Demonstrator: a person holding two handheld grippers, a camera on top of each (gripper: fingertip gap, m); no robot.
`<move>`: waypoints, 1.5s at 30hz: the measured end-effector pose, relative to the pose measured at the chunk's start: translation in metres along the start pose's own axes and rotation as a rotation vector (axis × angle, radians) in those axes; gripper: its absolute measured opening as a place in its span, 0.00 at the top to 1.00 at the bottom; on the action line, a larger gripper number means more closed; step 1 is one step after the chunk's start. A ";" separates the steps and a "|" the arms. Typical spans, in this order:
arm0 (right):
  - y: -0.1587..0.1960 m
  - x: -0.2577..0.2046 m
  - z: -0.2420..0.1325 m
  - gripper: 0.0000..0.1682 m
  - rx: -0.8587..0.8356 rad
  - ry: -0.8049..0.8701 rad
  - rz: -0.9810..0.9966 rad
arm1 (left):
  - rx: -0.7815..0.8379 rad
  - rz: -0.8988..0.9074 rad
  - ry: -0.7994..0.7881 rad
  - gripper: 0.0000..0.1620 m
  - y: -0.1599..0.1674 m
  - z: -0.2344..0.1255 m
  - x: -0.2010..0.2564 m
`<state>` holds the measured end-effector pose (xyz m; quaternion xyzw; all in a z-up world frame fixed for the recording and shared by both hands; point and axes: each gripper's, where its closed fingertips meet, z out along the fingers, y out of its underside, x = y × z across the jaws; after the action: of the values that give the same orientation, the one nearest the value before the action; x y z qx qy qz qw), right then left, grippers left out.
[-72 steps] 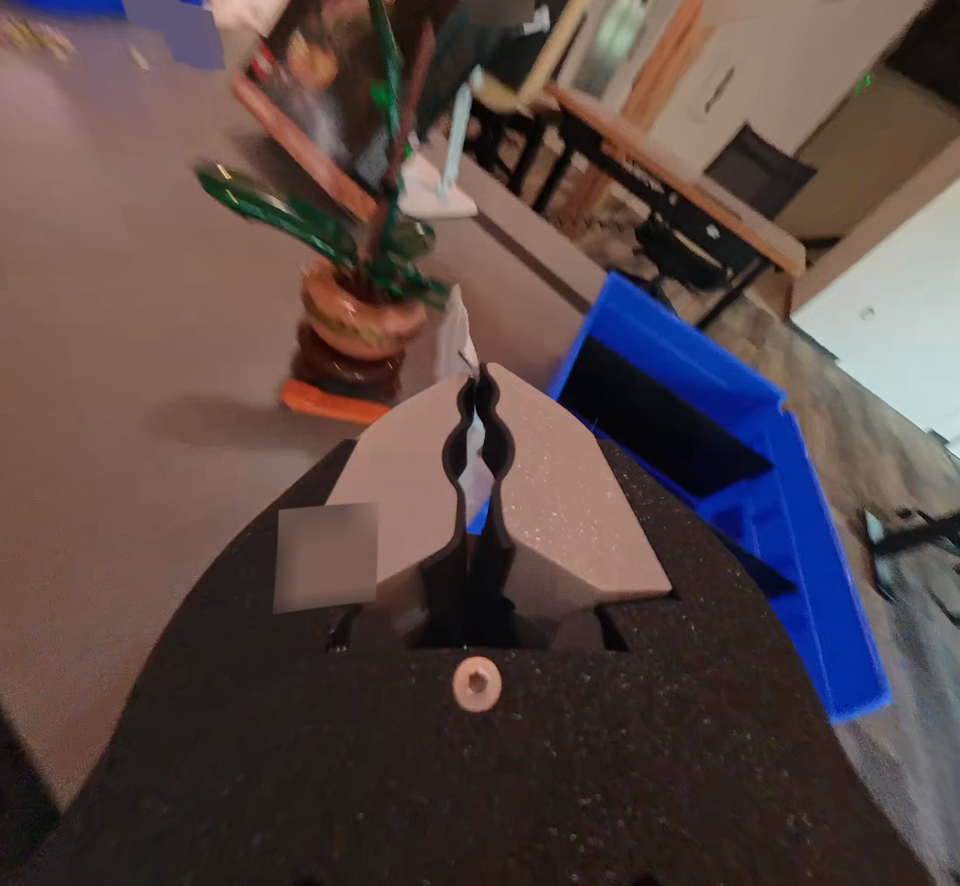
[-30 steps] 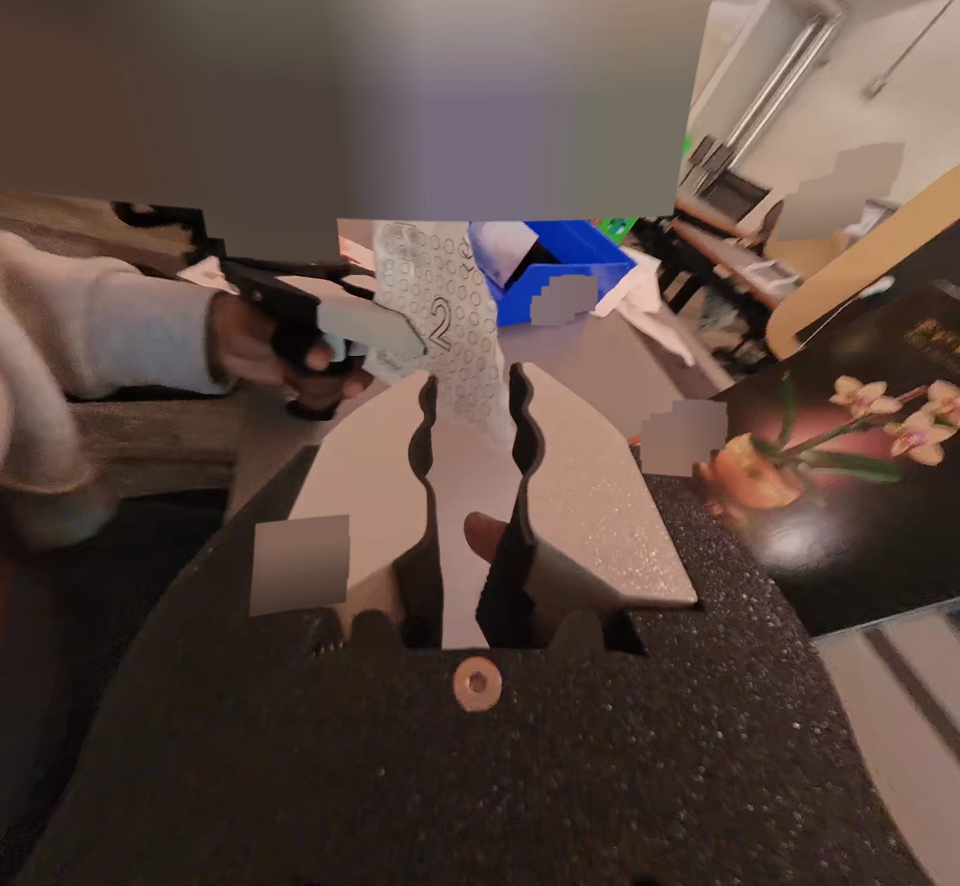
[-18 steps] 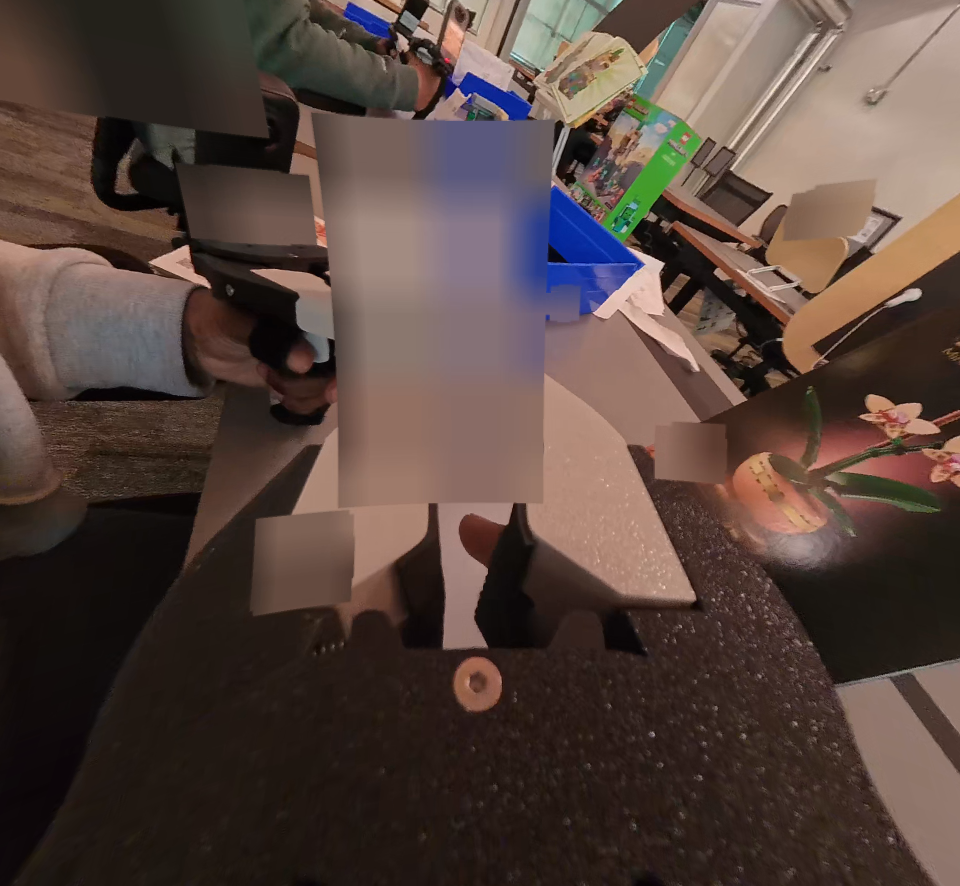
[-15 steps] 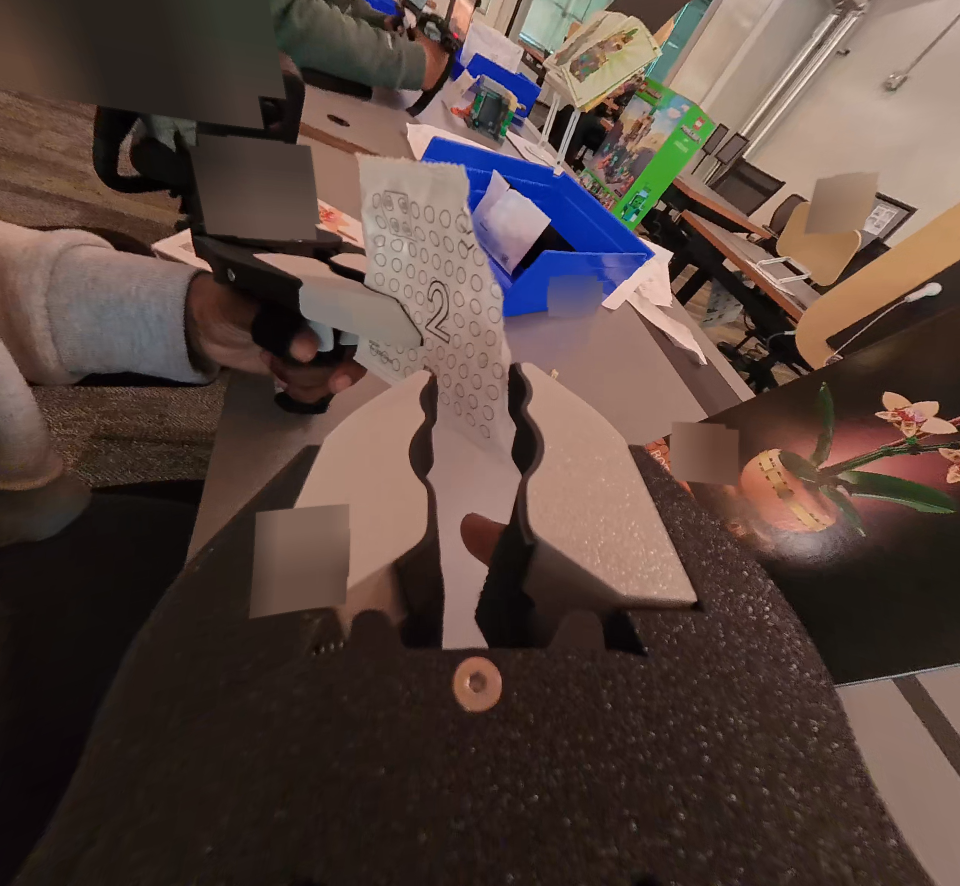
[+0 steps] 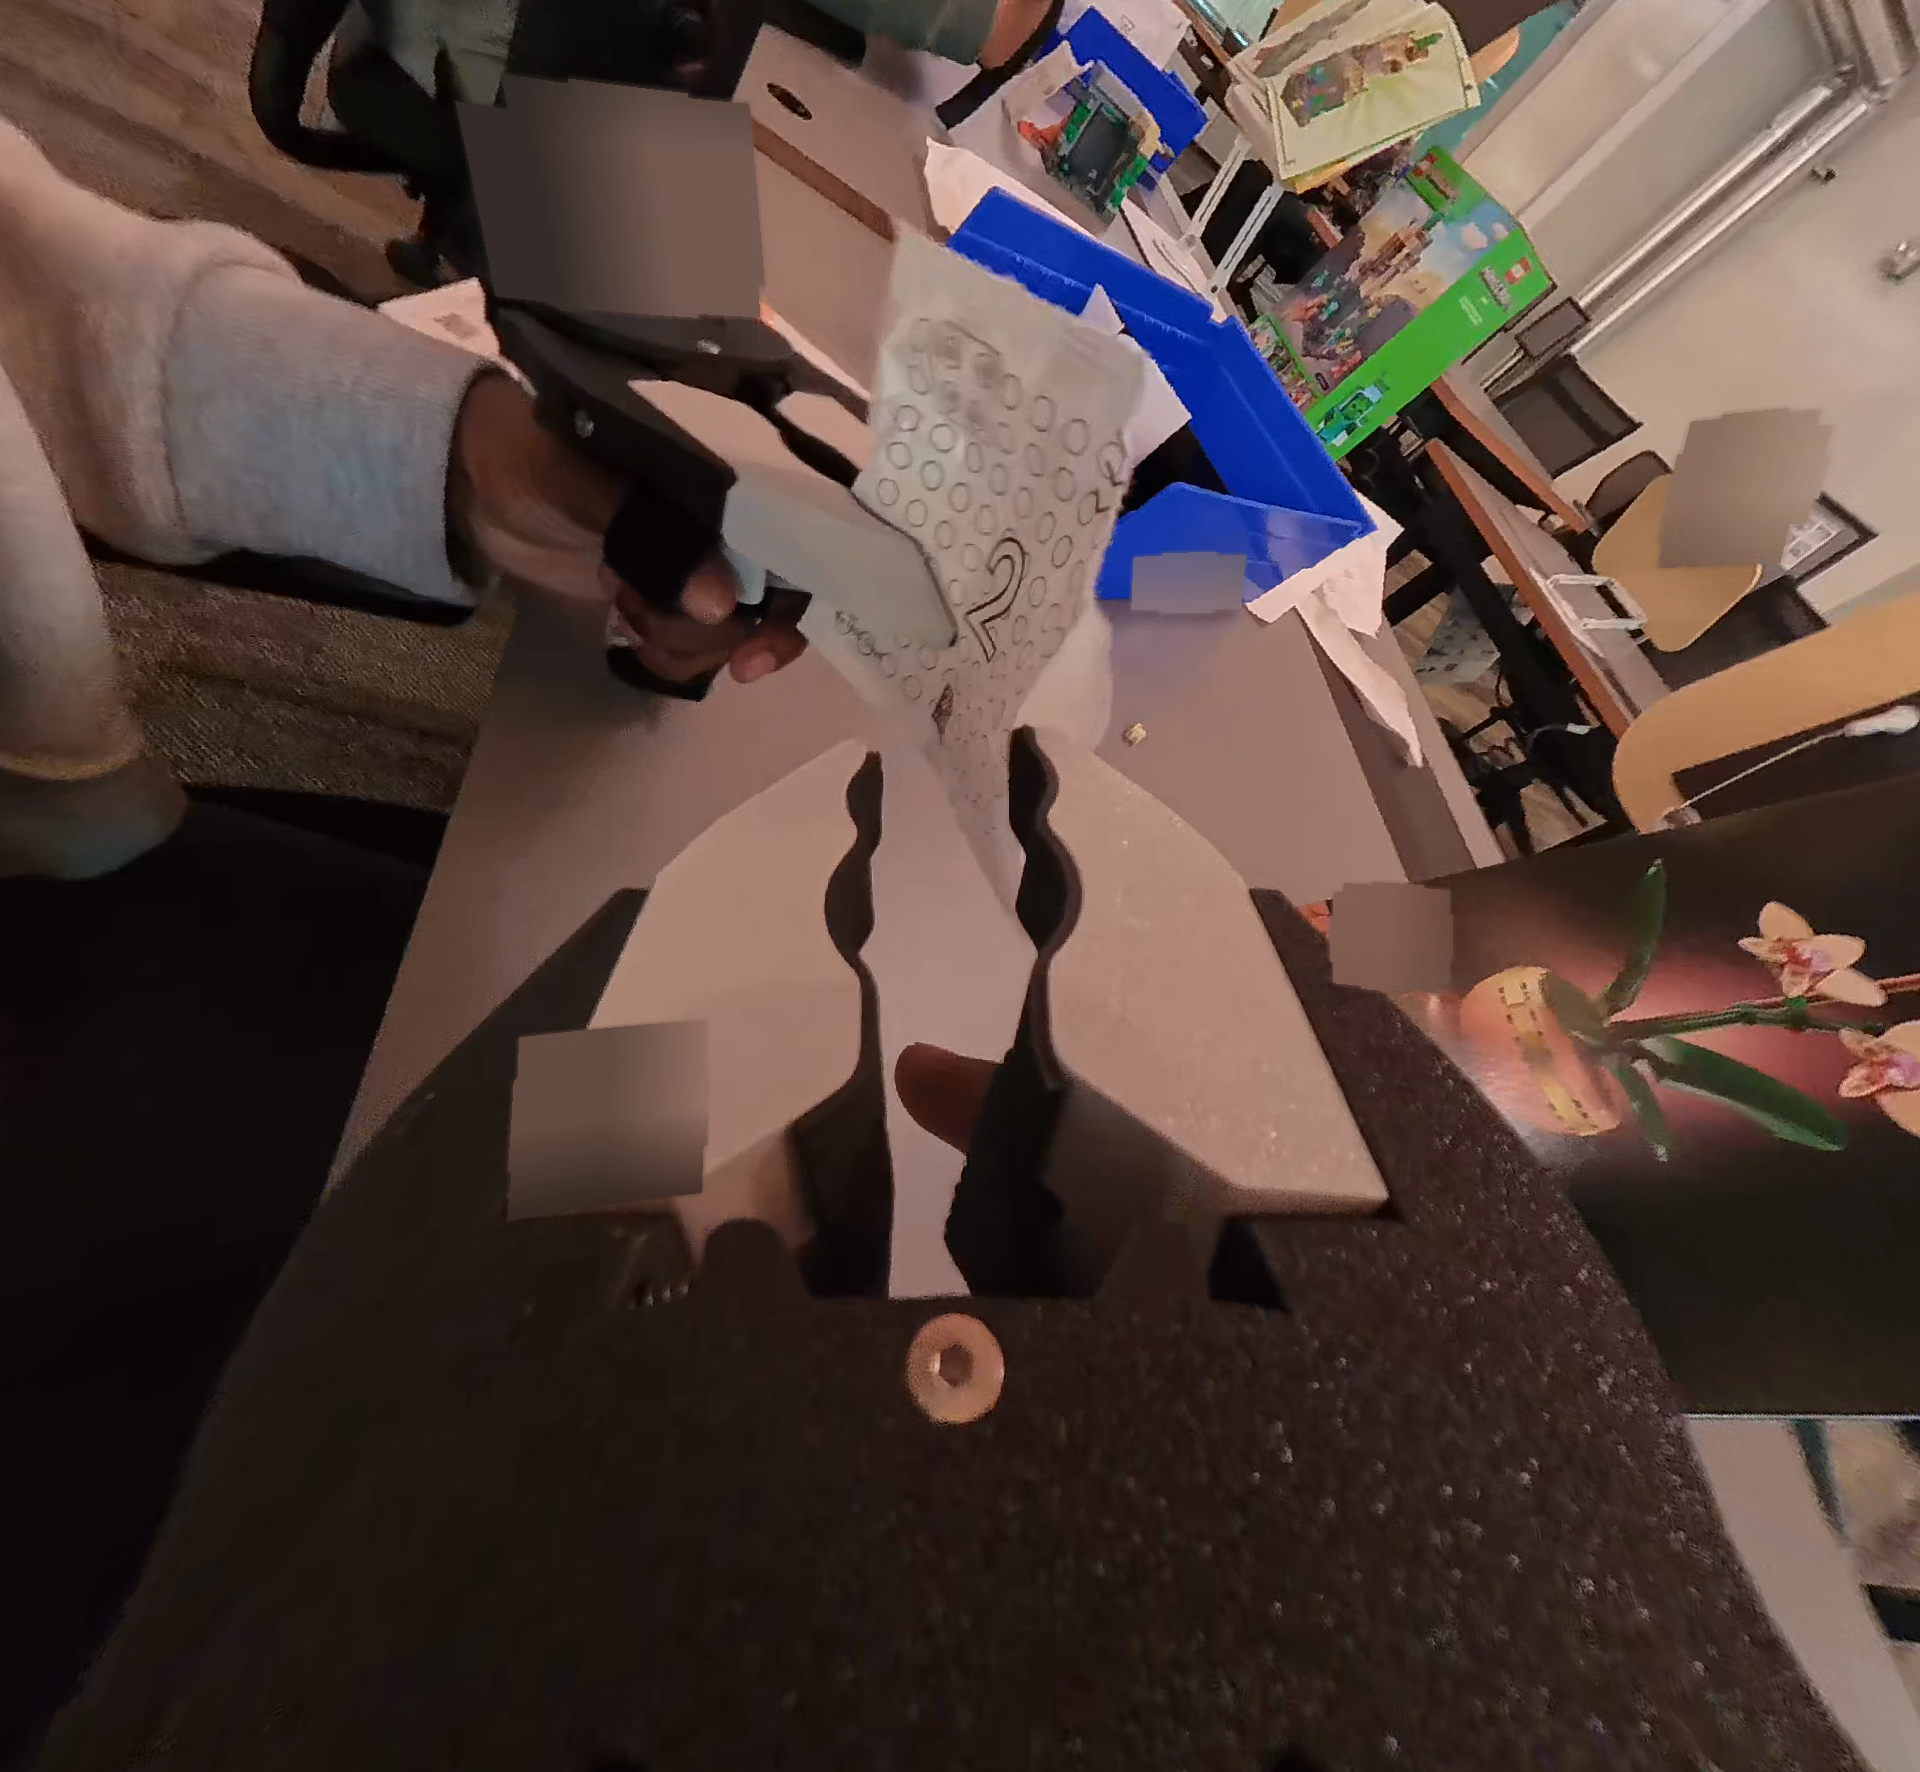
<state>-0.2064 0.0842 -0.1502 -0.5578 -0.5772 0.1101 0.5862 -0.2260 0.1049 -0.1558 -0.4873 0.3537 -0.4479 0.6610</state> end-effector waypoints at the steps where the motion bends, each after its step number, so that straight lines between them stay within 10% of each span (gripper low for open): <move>1: 0.000 -0.002 -0.001 0.86 -0.006 -0.004 -0.034 | -0.004 0.003 -0.009 1.00 0.000 0.000 -0.001; 15: 0.001 -0.039 0.012 0.82 -0.064 -0.309 0.152 | -0.044 0.135 0.173 0.96 0.006 0.003 0.038; 22: 0.013 -0.023 0.018 1.00 -0.224 -0.262 -0.307 | -0.326 0.234 0.043 0.83 0.033 -0.002 0.015; 27: 0.023 -0.018 0.024 0.99 -0.375 -0.274 -0.636 | -0.489 0.347 0.006 0.97 0.047 -0.009 0.009; 36: 0.016 -0.062 0.026 0.64 -0.367 -0.707 0.113 | -0.543 0.511 -0.031 0.97 0.061 -0.019 0.001; 45: -0.022 -0.038 0.026 0.72 -0.067 -0.539 -0.178 | -0.401 0.115 0.057 1.00 0.044 -0.023 0.004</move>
<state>-0.2501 0.0604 -0.1612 -0.4746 -0.7622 0.1837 0.4000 -0.2343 0.0991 -0.2045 -0.5752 0.4816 -0.3438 0.5648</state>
